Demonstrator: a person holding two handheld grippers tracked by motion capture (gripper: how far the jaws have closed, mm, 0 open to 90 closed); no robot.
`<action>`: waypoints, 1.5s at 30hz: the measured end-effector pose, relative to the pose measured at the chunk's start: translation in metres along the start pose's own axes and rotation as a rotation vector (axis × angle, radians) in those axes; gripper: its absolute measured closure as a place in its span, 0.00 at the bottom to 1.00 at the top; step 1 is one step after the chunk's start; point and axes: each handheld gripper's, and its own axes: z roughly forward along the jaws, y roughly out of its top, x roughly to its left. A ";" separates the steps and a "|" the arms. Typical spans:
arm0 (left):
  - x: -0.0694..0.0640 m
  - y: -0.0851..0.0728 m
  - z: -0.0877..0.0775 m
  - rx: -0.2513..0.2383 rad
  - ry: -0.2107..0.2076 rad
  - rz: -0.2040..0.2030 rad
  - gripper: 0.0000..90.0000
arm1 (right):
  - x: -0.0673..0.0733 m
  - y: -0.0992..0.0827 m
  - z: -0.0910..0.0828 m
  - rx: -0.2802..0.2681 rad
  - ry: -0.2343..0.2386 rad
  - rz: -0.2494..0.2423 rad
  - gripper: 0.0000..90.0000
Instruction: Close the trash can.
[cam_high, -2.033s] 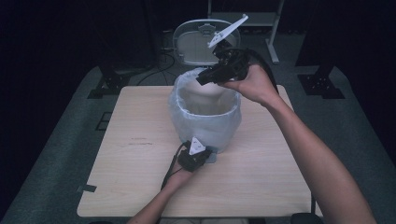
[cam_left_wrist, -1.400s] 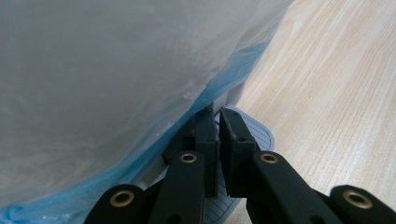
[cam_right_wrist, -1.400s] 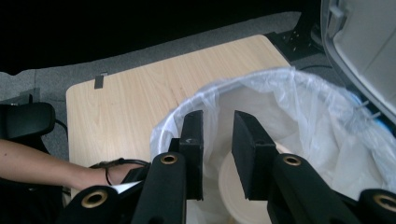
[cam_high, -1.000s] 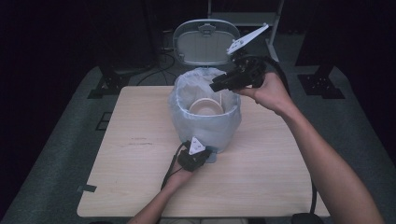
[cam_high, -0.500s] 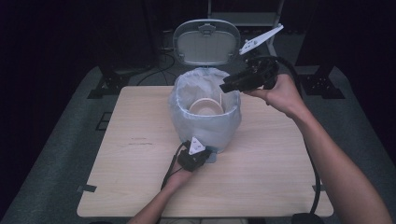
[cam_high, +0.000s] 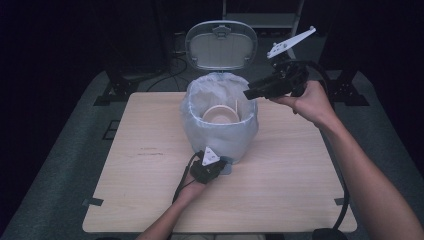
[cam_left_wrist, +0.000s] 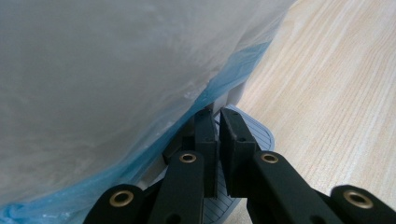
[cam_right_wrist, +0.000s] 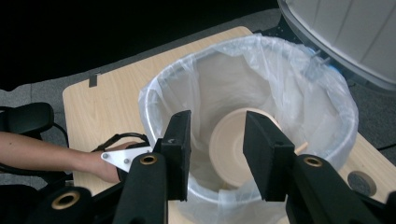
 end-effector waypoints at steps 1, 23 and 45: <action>0.000 0.000 0.000 -0.002 0.001 0.000 0.96 | 0.000 -0.001 -0.001 -0.003 0.000 0.005 0.67; 0.000 0.000 0.000 0.002 0.000 -0.002 0.96 | -0.027 -0.071 -0.007 -0.044 -0.009 0.125 0.63; 0.000 0.000 0.000 0.000 0.001 -0.008 0.95 | -0.041 -0.131 0.004 -0.039 -0.048 0.199 0.53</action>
